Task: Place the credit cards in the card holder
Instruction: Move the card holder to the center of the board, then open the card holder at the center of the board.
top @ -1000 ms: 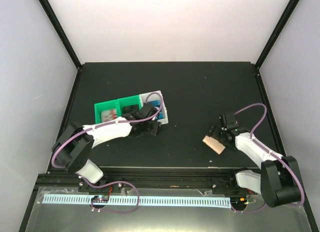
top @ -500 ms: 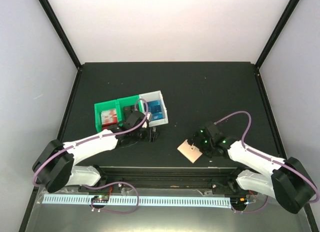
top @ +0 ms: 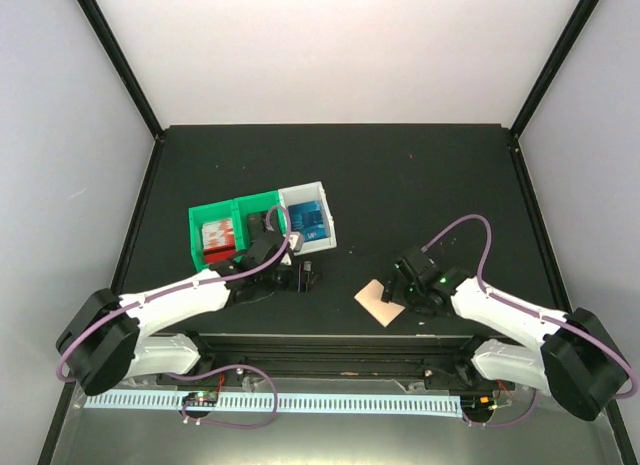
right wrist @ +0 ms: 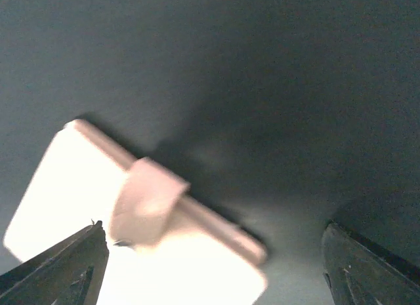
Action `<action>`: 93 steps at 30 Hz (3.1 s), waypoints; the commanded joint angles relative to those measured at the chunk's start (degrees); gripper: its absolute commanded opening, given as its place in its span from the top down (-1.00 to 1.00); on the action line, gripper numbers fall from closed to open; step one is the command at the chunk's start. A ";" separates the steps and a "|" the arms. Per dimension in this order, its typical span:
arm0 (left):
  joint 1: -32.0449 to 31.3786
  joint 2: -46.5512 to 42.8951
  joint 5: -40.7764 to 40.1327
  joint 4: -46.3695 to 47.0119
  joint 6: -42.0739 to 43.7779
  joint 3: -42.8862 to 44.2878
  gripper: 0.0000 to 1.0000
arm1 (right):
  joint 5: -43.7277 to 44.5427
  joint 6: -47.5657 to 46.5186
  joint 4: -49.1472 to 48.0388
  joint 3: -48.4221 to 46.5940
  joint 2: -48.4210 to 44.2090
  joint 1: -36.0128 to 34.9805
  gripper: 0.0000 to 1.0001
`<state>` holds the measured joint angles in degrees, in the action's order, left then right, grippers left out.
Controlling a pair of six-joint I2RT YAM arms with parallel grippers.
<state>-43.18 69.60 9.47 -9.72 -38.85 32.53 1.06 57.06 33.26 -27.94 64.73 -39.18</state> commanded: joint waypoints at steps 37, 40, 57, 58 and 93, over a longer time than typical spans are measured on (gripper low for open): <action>-4.98 7.97 8.41 22.06 -19.44 -9.96 -0.05 | 8.10 -2.28 -1.72 -20.74 27.91 -21.37 0.06; -5.13 9.58 9.10 23.91 -20.05 -10.27 -0.06 | 6.82 -1.72 -5.02 -19.20 27.37 -21.26 0.10; -5.93 20.09 11.38 32.19 -23.59 -9.19 0.24 | -3.98 0.16 -20.80 -11.31 23.74 -17.65 0.14; -6.03 20.42 11.50 32.40 -23.68 -9.12 0.28 | -4.19 0.17 -21.10 -11.20 23.77 -17.59 0.13; -5.67 9.70 7.42 21.35 -20.36 -6.88 0.97 | 18.16 2.19 8.18 -21.61 27.36 -19.62 -0.15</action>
<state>-48.93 82.11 19.46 15.09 -61.10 23.40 10.37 55.29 30.83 -51.07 93.03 -59.11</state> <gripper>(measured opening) 0.051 0.587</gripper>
